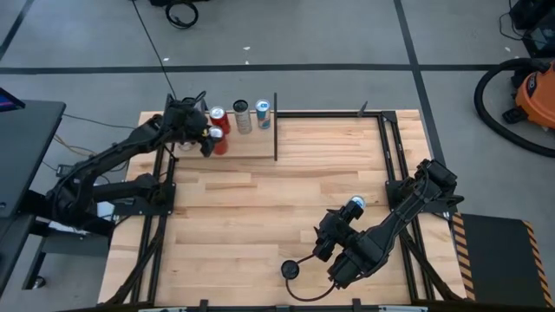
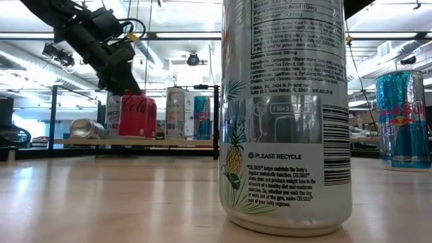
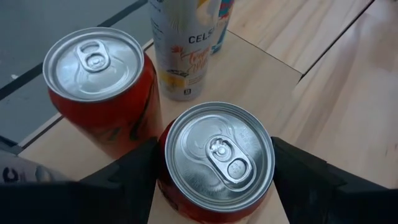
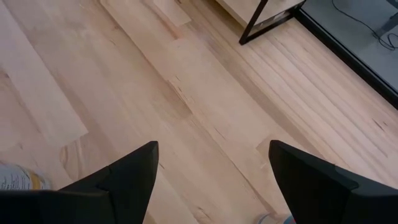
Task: Place canned beverage on shelf
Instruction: Put the red soda can on the shelf aligned with the other red soda can, then adjust the blue-white soda can
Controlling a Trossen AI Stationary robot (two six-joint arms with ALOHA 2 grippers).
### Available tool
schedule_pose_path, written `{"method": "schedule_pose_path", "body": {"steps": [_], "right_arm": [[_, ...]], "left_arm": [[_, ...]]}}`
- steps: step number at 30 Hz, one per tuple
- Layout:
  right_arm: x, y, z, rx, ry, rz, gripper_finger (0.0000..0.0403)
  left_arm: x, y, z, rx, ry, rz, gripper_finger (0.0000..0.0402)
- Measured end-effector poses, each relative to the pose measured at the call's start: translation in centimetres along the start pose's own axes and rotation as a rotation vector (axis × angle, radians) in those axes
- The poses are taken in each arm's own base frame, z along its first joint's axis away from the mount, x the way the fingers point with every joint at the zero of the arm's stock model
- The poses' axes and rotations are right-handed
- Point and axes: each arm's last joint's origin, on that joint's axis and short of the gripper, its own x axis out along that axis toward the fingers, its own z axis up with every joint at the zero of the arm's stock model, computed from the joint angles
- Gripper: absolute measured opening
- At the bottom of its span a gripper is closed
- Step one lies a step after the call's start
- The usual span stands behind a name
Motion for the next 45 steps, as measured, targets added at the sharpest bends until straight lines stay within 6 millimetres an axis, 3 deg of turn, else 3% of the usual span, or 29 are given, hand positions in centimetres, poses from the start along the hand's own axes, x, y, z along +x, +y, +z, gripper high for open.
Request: {"method": "schedule_pose_path", "body": {"steps": [5,13,45], "right_arm": [[0.0,0.0,0.0,0.001,0.001,0.001,0.0313],[0.0,0.0,0.0,0.003,0.003,0.004,0.0313],[0.0,0.1,0.0,0.01,0.004,0.011,0.0313]], "left_arm": [[0.1,-0.1,0.1,0.004,-0.007,0.0,0.0274],[0.1,-0.1,0.0,-0.024,-0.009,0.003,0.0317],[-0.4,-0.2,1.3,-0.069,-0.125,-0.034,0.0321]]}}
